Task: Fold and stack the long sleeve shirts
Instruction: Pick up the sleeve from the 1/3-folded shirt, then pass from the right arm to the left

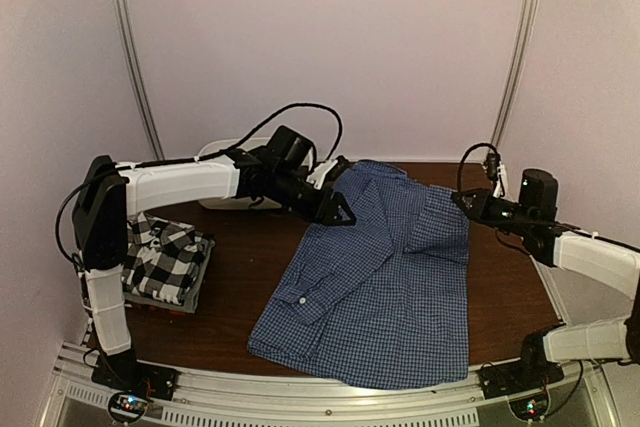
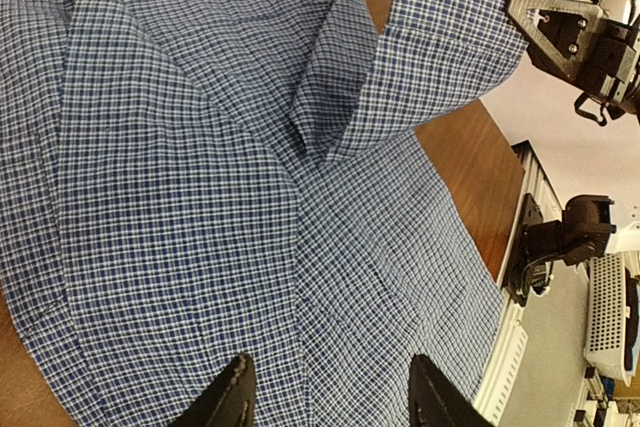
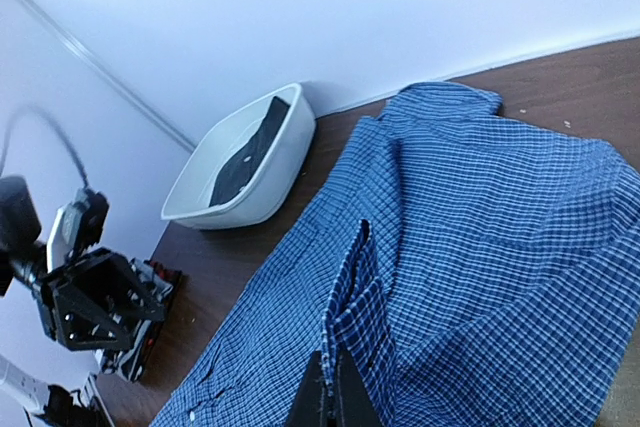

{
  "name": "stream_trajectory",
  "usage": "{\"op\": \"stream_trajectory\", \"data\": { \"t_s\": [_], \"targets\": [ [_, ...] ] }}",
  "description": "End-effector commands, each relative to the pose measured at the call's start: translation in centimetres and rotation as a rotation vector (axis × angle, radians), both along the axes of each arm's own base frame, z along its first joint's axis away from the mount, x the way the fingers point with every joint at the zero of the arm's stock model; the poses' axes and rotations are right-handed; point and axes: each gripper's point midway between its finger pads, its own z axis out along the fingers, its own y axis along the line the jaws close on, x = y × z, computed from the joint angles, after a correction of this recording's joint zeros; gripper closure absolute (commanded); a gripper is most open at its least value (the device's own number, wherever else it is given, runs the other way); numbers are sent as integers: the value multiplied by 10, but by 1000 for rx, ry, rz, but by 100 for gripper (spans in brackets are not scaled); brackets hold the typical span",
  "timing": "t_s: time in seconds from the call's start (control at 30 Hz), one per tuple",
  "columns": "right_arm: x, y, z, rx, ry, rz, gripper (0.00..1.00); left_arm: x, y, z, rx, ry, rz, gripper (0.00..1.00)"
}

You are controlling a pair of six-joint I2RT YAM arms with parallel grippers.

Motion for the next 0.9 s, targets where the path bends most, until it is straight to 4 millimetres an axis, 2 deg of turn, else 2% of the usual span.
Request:
{"op": "stream_trajectory", "data": {
  "t_s": [0.0, 0.2, 0.37, 0.63, 0.87],
  "targets": [
    [-19, 39, 31, -56, -118, 169, 100, -9, -16, 48, -122, -98, -98, 47],
    [-48, 89, 49, -72, -200, 366, 100, -23, -25, 57, -183, -126, -201, 46],
    [-65, 119, 49, -96, -207, 476, 100, -25, -33, 64, -217, -173, -265, 43],
    [-78, 142, 34, -130, -163, 565, 100, -30, -44, 72, -236, -246, -327, 40],
    [-85, 156, 30, -148, -152, 610, 100, -30, -53, 64, -215, -291, -342, 39]
  ]
}}
